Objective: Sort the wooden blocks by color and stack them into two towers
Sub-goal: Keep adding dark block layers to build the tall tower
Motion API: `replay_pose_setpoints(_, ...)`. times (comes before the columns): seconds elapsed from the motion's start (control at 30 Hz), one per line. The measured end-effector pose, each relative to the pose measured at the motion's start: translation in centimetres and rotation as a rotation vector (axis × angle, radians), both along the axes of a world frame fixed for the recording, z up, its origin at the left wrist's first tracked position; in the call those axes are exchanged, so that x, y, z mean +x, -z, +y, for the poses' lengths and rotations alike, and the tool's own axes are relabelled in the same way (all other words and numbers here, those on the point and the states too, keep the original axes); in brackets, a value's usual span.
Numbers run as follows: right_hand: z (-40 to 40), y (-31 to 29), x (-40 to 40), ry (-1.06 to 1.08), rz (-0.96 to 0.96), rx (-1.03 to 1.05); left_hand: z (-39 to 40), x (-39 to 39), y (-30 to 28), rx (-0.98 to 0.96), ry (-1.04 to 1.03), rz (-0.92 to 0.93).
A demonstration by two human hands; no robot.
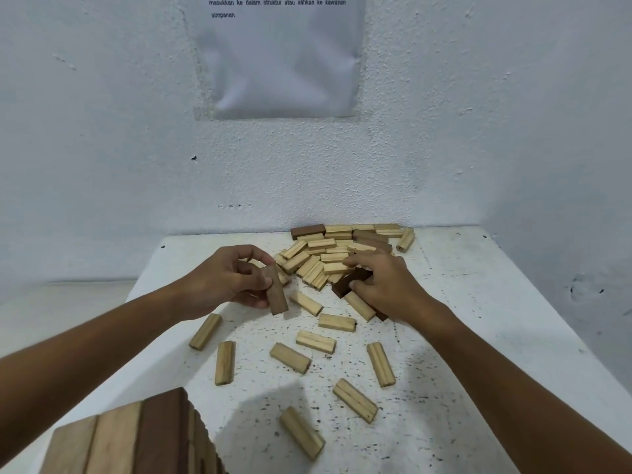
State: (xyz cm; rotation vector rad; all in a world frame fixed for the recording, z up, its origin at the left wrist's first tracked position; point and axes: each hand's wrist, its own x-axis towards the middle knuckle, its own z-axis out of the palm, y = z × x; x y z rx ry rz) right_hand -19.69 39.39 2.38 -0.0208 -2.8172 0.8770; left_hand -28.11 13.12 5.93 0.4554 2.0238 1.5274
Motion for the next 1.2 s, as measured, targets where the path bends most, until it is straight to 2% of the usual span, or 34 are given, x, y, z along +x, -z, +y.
replay_pose_setpoints(0.17,-1.0,0.2,-0.7,0.080,-0.127,0.425,-0.4,0.3,0.2,0.018,0.004,0.002)
replay_pose_setpoints(0.33,-1.8,0.8,-1.2,0.032,-0.043,0.445,-0.5,0.8,0.5,0.020,0.003,0.006)
replay_pose_setpoints(0.4,-1.8,1.0,-1.3,-0.037,0.032,0.397,-0.6,0.9,0.4,0.025,0.002,0.007)
replay_pose_setpoints(0.5,-1.5,0.4,-1.3,-0.071,0.165,0.032,-0.8,0.9,0.3,0.030,0.007,0.015)
replay_pose_setpoints(0.57,-1.2,-0.7,-1.0,-0.091,0.143,-0.081,-0.9,0.9,0.2,0.028,0.010,0.026)
replay_pose_setpoints(0.67,-0.6,-1.7,-0.1,-0.152,-0.094,0.111,-1.0,1.0,0.3,0.017,0.012,0.037)
replay_pose_setpoints(0.77,0.0,-2.2,1.0,-0.122,-0.311,0.306,-1.3,1.2,0.3,-0.004,0.015,0.034)
replay_pose_setpoints(0.87,0.6,-2.7,1.8,-0.074,-0.508,0.280,-1.9,1.3,0.4,-0.020,0.015,0.034)
replay_pose_setpoints(0.93,0.7,-2.9,2.2,-0.078,-0.565,0.285,-2.4,1.3,0.3,-0.037,0.014,0.052)
replay_pose_setpoints(1.07,0.3,-2.3,2.4,-0.075,-0.444,0.207,-3.3,1.4,-1.1,-0.058,0.029,0.098)
replay_pose_setpoints(1.13,-0.1,-2.0,2.5,-0.033,-0.312,0.225,-3.6,1.7,-2.7,-0.059,0.015,0.137)
replay_pose_setpoints(1.2,-0.6,-2.3,2.9,0.021,-0.164,0.128,-4.1,2.1,-4.9,-0.045,-0.016,0.201)
